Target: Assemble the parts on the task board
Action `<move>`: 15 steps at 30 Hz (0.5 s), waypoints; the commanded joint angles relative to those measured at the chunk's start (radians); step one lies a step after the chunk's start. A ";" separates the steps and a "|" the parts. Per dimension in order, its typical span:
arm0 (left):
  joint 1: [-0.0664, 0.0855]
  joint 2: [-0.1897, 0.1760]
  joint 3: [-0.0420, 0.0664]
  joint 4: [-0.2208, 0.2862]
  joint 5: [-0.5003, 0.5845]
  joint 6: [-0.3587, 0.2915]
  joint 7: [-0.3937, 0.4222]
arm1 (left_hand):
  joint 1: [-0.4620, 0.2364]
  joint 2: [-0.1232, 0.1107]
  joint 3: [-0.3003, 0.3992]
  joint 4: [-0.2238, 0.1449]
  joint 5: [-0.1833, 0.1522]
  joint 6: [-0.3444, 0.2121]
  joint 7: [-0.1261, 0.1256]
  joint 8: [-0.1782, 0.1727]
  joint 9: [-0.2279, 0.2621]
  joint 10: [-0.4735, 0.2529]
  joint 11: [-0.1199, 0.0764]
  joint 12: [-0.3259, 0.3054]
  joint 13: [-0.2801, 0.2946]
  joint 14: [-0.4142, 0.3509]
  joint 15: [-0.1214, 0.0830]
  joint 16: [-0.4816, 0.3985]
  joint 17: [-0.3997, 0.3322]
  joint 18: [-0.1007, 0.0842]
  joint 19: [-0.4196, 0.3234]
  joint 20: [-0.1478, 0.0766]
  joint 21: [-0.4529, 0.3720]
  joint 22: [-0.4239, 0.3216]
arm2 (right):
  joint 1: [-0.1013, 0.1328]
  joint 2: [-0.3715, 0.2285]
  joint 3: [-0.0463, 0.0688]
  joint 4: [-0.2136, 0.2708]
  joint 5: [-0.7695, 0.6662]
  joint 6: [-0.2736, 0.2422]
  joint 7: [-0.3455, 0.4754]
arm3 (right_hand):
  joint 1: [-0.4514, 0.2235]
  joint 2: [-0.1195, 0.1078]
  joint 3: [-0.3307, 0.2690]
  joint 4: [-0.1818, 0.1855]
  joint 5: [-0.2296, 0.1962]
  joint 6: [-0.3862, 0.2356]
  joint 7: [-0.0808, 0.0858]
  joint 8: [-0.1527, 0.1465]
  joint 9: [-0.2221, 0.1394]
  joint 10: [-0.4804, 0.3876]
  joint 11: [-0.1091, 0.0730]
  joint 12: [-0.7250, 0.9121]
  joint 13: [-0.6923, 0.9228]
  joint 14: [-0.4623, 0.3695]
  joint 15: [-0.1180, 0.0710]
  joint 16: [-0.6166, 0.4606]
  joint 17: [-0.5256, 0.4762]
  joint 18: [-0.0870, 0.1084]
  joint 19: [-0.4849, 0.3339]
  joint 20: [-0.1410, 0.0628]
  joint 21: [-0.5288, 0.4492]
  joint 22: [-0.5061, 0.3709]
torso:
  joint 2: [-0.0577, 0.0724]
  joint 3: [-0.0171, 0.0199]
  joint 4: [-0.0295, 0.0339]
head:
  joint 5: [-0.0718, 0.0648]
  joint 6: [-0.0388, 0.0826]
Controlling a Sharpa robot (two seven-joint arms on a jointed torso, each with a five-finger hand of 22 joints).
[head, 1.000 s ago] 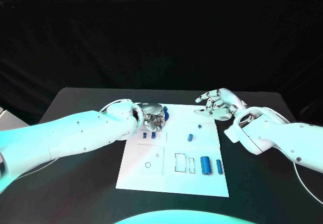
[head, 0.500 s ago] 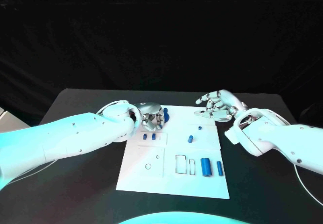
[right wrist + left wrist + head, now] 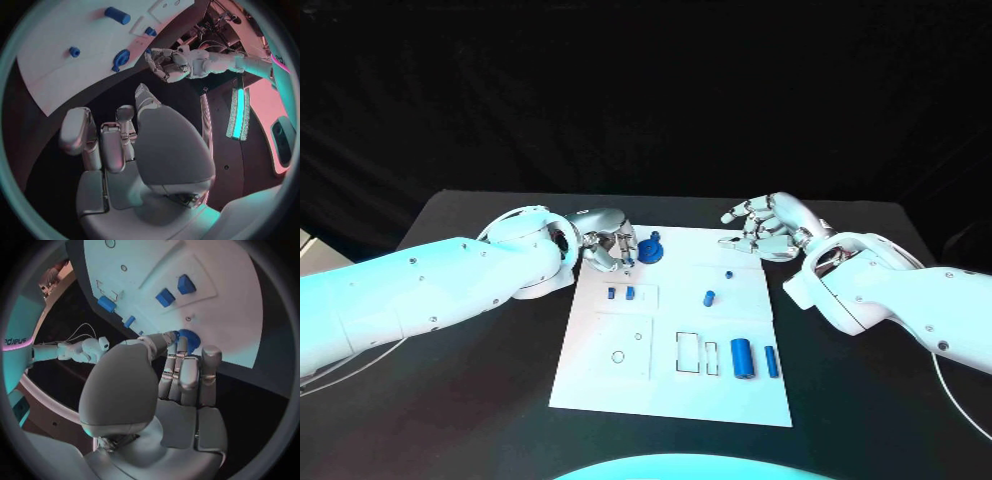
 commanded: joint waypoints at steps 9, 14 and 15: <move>0.000 -0.005 0.000 -0.009 0.012 0.038 0.001 | -0.011 -0.002 0.001 -0.005 0.003 0.007 0.000 -0.006 0.001 0.006 0.000 -0.008 0.001 0.005 -0.001 0.006 0.000 -0.019 0.006 -0.002 0.004 0.001 | -0.001 0.000 0.000 0.000 -0.008 0.004 0.009 | 0.009 -0.003 0.007 -0.002 0.000 0.001 0.002 0.005 0.001 -0.014 0.002 -0.014 -0.010 0.019 -0.008 -0.007 -0.001 0.008 -0.005 -0.002 -0.007 -0.002 | 0.002 -0.0017 -0.0015 | 0.003 -0.005; -0.002 0.005 -0.002 -0.020 0.003 0.031 0.003 | -0.011 -0.002 0.001 -0.005 0.003 0.007 0.000 -0.007 0.001 0.007 0.001 -0.010 0.001 0.005 -0.001 0.006 -0.001 -0.019 0.006 -0.002 0.004 0.002 | -0.001 0.001 0.000 0.000 -0.008 0.004 0.009 | 0.009 -0.003 0.007 -0.002 0.000 0.001 0.002 0.005 0.001 -0.018 0.002 -0.020 -0.017 0.019 -0.008 -0.007 -0.002 0.008 -0.005 -0.002 -0.008 -0.003 | 0.002 -0.0008 -0.0011 | 0.004 -0.005; -0.002 0.008 -0.002 -0.024 0.001 0.031 0.003 | -0.011 -0.002 0.001 -0.005 0.003 0.007 0.000 -0.007 0.001 0.007 0.001 -0.010 0.001 0.005 -0.001 0.006 -0.001 -0.019 0.006 -0.002 0.004 0.002 | -0.001 0.001 0.000 -0.001 -0.008 0.004 0.009 | 0.009 -0.003 0.007 -0.002 0.000 0.001 0.002 0.005 0.001 -0.018 0.002 -0.020 -0.017 0.019 -0.008 -0.007 -0.002 0.008 -0.005 -0.002 -0.008 -0.003 | 0.003 -0.0010 -0.0013 | 0.004 -0.004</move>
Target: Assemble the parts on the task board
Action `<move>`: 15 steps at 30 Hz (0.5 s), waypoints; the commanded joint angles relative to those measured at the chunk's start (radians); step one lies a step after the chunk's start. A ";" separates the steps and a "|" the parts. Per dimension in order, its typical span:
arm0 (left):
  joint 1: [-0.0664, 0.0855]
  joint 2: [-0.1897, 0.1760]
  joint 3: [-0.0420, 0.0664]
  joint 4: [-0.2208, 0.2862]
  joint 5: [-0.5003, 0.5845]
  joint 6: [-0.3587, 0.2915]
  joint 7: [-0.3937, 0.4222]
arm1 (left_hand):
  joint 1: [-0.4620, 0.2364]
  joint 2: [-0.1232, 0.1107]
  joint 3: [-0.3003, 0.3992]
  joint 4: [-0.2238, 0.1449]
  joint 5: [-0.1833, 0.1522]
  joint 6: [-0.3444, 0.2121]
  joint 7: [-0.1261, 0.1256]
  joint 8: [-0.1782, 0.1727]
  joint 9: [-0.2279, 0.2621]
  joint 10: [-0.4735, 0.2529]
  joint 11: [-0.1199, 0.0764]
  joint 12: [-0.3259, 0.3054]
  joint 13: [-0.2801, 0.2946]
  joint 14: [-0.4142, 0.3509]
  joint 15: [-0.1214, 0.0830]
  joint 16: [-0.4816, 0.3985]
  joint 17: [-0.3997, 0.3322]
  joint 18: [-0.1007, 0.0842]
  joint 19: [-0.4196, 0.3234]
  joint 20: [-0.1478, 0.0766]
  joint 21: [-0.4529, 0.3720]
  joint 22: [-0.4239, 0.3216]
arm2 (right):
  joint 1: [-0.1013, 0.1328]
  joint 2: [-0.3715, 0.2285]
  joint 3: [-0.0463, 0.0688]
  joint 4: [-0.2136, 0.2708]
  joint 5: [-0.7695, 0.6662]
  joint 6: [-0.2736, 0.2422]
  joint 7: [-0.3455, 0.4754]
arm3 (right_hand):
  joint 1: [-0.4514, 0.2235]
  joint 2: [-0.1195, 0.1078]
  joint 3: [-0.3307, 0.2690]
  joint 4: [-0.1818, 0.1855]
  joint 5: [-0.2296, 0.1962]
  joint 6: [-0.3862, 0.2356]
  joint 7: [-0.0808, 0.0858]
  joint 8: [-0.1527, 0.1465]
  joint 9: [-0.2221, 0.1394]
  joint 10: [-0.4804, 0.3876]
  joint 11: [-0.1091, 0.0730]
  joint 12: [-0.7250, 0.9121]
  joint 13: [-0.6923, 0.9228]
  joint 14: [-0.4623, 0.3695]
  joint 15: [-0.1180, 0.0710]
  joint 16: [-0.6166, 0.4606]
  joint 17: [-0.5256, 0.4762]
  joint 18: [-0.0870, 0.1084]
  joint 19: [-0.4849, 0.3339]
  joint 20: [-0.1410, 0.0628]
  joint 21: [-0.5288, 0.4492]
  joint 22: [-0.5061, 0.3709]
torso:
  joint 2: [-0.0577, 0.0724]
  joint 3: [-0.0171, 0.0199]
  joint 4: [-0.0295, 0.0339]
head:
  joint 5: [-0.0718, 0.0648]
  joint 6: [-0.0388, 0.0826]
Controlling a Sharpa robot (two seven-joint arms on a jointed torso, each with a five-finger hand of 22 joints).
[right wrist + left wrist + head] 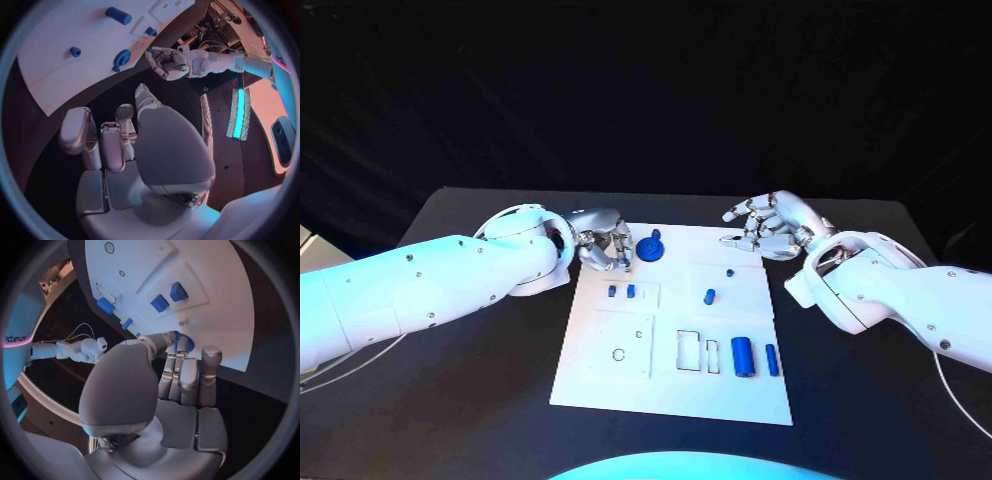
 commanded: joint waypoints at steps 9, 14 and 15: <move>-0.003 0.026 -0.008 -0.029 -0.023 0.022 0.004 | -0.012 -0.002 0.002 -0.006 0.002 0.007 0.000 -0.008 0.002 0.008 0.001 -0.007 0.001 0.006 0.000 0.006 0.000 -0.019 0.006 -0.002 0.005 0.002 | -0.001 0.002 0.000 0.000 -0.008 0.004 0.009 | 0.009 -0.003 0.004 0.001 0.000 0.001 0.002 0.005 0.001 -0.006 -0.002 -0.003 -0.001 0.019 -0.008 -0.003 -0.001 0.008 -0.005 -0.002 -0.004 -0.001 | 0.001 0.0007 -0.0010 | 0.000 -0.003; -0.004 0.030 -0.010 -0.037 -0.036 0.033 0.000 | -0.012 -0.002 0.002 -0.007 0.002 0.008 0.000 -0.008 0.002 0.008 0.001 -0.008 0.001 0.006 0.000 0.006 -0.001 -0.019 0.006 -0.003 0.005 0.001 | -0.001 0.002 0.000 0.000 -0.008 0.004 0.009 | 0.009 -0.003 0.004 0.001 0.000 0.001 0.002 0.005 0.001 -0.006 -0.002 -0.003 -0.001 0.019 -0.008 -0.003 -0.001 0.008 -0.005 -0.002 -0.004 -0.001 | -0.001 0.0009 -0.0008 | 0.002 -0.004; -0.004 0.030 -0.010 -0.038 -0.037 0.034 -0.001 | -0.012 -0.002 0.002 -0.007 0.002 0.008 0.000 -0.008 0.002 0.008 0.001 -0.008 0.001 0.006 0.000 0.006 -0.001 -0.019 0.006 -0.003 0.005 0.001 | -0.001 0.002 0.000 0.000 -0.008 0.004 0.009 | 0.009 -0.003 0.004 0.001 0.000 0.001 0.002 0.005 0.001 -0.006 -0.002 -0.003 -0.001 0.019 -0.008 -0.003 -0.001 0.008 -0.005 -0.002 -0.004 -0.001 | -0.001 0.0007 -0.0007 | 0.001 -0.005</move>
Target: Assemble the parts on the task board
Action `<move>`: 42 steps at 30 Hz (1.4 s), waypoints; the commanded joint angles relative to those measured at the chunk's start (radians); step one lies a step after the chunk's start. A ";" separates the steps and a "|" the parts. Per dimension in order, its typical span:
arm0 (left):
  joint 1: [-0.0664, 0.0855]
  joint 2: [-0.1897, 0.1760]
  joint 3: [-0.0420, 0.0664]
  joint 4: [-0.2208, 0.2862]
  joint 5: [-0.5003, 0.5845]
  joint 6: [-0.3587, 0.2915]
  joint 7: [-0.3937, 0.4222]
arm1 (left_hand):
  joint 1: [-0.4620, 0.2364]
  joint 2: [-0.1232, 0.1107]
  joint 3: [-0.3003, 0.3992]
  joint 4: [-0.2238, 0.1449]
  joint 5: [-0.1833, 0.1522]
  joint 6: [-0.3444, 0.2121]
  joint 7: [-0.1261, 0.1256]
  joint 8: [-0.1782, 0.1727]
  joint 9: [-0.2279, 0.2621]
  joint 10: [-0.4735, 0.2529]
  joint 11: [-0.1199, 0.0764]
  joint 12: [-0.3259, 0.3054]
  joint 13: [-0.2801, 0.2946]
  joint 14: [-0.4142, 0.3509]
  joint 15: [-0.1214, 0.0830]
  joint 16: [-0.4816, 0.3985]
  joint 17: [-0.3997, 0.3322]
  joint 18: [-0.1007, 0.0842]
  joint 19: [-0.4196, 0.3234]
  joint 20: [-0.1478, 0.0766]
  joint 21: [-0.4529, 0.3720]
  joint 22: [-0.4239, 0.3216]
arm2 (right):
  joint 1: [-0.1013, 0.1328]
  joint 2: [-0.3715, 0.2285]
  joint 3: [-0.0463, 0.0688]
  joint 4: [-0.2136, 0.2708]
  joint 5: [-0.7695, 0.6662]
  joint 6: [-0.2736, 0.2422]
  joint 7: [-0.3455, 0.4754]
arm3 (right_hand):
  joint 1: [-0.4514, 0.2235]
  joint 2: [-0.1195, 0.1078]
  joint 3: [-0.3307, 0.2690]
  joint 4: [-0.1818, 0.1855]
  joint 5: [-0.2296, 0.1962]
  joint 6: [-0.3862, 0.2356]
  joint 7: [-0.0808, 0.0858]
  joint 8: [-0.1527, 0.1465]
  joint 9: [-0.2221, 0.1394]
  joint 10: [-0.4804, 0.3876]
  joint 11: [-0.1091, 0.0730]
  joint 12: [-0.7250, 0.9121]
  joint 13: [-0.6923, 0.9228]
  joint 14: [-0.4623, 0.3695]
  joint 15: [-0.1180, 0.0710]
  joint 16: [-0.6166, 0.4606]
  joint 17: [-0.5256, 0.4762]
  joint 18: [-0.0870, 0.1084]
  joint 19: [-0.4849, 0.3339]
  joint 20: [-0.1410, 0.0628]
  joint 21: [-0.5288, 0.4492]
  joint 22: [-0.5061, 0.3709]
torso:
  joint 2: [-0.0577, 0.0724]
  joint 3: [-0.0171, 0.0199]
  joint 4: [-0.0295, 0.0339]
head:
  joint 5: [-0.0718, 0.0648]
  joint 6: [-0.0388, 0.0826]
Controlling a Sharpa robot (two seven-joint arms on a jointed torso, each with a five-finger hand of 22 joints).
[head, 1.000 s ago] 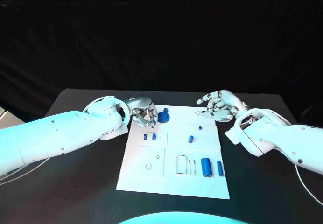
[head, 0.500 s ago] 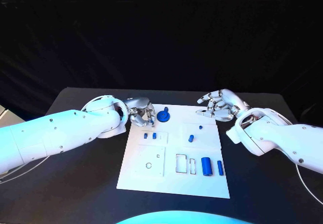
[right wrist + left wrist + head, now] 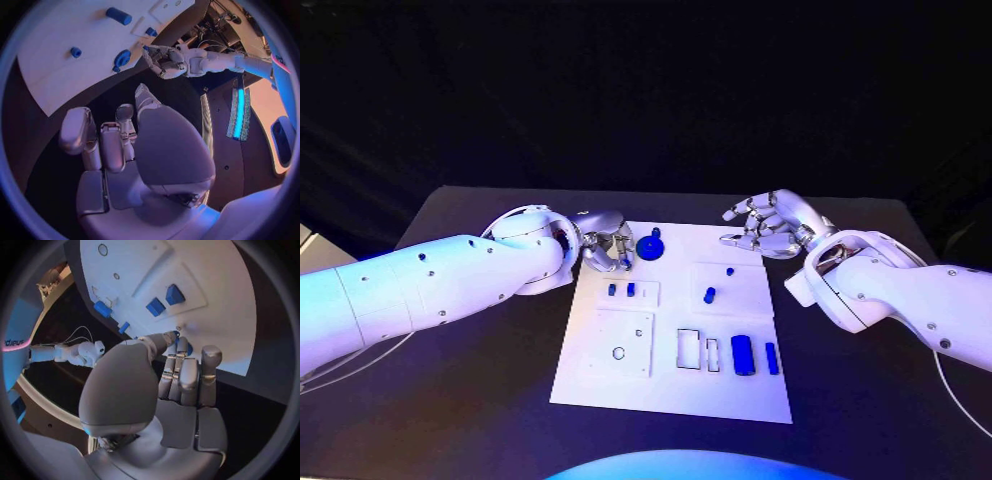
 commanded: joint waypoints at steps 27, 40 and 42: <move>0.000 0.013 -0.006 -0.011 -0.022 0.067 -0.012 | -0.013 -0.001 0.000 -0.007 0.002 0.011 0.000 -0.005 0.002 0.015 0.000 -0.009 0.002 0.003 -0.001 0.004 -0.009 -0.018 0.001 -0.003 0.001 -0.003 | -0.002 0.002 0.000 0.000 -0.008 0.003 0.010 | 0.009 -0.004 0.005 0.001 0.000 0.000 0.002 0.006 0.001 -0.009 -0.002 -0.011 -0.009 0.019 -0.008 -0.004 -0.001 0.008 -0.005 -0.002 -0.005 -0.002 | 0.000 0.0008 -0.0001 | 0.003 -0.006; 0.000 0.024 -0.012 -0.021 -0.031 0.061 -0.014 | -0.014 -0.001 0.000 -0.008 0.002 0.011 0.000 -0.006 0.002 0.015 0.000 -0.011 0.002 0.003 -0.001 0.003 -0.009 -0.018 -0.001 -0.003 0.001 -0.004 | -0.002 0.002 0.000 0.002 -0.008 0.002 0.010 | 0.009 -0.004 0.006 0.001 0.000 -0.001 0.002 0.007 0.001 -0.010 -0.002 -0.015 -0.015 0.018 -0.008 -0.005 -0.002 0.008 -0.005 -0.002 -0.007 -0.003 | 0.000 0.0010 -0.0006 | 0.004 -0.002; -0.001 0.026 -0.013 -0.023 -0.032 0.059 -0.014 | -0.015 -0.002 0.000 -0.008 0.001 0.011 0.000 -0.007 0.002 0.015 0.001 -0.013 0.002 0.002 -0.001 0.003 -0.010 -0.018 -0.002 -0.003 0.000 -0.004 | -0.002 0.002 0.000 0.002 -0.008 0.002 0.010 | 0.009 -0.004 0.006 0.001 0.000 -0.001 0.002 0.007 0.001 -0.010 -0.002 -0.015 -0.015 0.018 -0.008 -0.005 -0.002 0.008 -0.005 -0.002 -0.007 -0.003 | 0.000 0.0008 -0.0006 | 0.004 -0.001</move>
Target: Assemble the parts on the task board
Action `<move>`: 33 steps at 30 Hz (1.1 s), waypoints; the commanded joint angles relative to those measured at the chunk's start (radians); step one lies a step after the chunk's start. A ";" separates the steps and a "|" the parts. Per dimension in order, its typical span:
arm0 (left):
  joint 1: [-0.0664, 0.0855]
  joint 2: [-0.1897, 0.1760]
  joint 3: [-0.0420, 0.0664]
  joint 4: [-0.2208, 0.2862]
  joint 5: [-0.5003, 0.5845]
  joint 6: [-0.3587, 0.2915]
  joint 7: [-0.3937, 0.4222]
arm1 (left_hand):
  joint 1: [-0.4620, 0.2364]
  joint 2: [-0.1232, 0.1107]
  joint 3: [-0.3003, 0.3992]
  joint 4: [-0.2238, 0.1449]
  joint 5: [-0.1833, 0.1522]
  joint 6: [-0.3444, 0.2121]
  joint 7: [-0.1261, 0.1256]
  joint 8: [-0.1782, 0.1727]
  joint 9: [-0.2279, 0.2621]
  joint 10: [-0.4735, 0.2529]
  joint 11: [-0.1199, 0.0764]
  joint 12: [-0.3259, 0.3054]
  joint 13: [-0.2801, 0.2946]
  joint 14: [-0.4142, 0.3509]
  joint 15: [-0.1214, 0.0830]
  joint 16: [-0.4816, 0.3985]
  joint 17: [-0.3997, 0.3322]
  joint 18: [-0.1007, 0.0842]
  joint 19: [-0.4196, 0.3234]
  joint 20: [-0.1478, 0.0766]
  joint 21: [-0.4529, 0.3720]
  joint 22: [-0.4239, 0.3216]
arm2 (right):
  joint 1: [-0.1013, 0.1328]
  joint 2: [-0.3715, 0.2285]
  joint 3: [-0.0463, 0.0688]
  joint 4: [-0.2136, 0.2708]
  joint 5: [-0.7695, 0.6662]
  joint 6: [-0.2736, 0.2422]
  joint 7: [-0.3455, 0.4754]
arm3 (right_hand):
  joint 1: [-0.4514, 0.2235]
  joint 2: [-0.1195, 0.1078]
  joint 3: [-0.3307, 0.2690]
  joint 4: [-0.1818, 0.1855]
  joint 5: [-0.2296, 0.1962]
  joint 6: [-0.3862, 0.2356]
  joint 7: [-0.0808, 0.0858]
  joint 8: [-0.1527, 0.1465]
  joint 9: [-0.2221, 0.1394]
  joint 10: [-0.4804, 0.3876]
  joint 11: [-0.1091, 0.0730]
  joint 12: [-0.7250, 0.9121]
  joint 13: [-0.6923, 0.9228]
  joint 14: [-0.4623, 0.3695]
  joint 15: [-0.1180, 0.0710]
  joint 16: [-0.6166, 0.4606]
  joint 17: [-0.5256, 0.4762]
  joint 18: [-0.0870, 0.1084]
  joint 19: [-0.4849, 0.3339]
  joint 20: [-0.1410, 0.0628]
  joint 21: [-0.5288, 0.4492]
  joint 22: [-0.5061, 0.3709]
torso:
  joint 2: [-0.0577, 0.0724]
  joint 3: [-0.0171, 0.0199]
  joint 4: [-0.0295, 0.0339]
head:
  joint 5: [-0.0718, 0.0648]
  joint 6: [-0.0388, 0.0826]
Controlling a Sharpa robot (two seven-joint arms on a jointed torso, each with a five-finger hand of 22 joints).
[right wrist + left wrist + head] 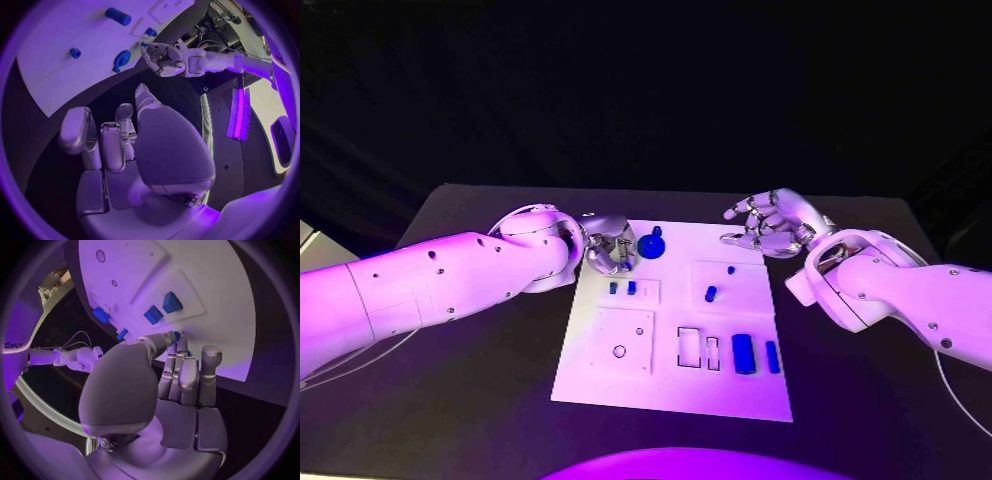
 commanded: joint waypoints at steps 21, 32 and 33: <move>-0.005 0.013 -0.010 -0.009 -0.017 0.036 -0.004 | -0.021 -0.002 -0.006 -0.005 0.000 0.002 0.000 -0.010 0.001 0.008 0.002 -0.017 0.001 -0.003 0.001 -0.001 -0.013 -0.016 -0.011 -0.002 -0.006 -0.007 | -0.001 0.000 0.000 0.002 -0.008 0.005 0.010 | 0.009 -0.004 0.006 0.001 0.000 0.001 0.004 0.007 0.001 -0.007 0.001 -0.003 -0.001 0.018 -0.008 -0.005 -0.001 0.008 -0.005 -0.003 -0.003 -0.001 | -0.001 -0.0008 0.0017 | -0.002 -0.002; -0.005 0.009 -0.010 -0.008 -0.014 0.029 -0.005 | -0.038 -0.012 -0.004 -0.009 0.002 -0.015 0.007 -0.034 -0.002 -0.009 0.013 -0.062 -0.003 -0.018 0.010 -0.007 -0.036 -0.013 -0.030 0.003 -0.021 -0.020 | -0.001 -0.001 0.000 0.001 -0.008 0.004 0.010 | 0.008 -0.004 0.006 0.001 0.000 0.000 0.004 0.008 0.001 -0.009 0.001 -0.010 -0.008 0.017 -0.008 -0.008 -0.004 0.010 -0.007 -0.003 -0.012 -0.006 | 0.000 -0.0015 0.0020 | -0.001 -0.002; -0.006 0.009 -0.010 -0.008 -0.014 0.028 -0.005 | -0.040 -0.014 -0.003 -0.009 0.002 -0.020 0.008 -0.039 -0.003 -0.012 0.014 -0.068 -0.004 -0.019 0.012 -0.007 -0.037 -0.013 -0.030 0.005 -0.021 -0.019 | -0.001 -0.001 0.000 0.000 -0.008 0.004 0.010 | 0.008 -0.004 0.006 0.001 0.000 0.000 0.004 0.008 0.001 -0.009 0.001 -0.010 -0.008 0.017 -0.008 -0.008 -0.004 0.010 -0.007 -0.003 -0.012 -0.006 | 0.000 -0.0014 0.0020 | -0.002 -0.002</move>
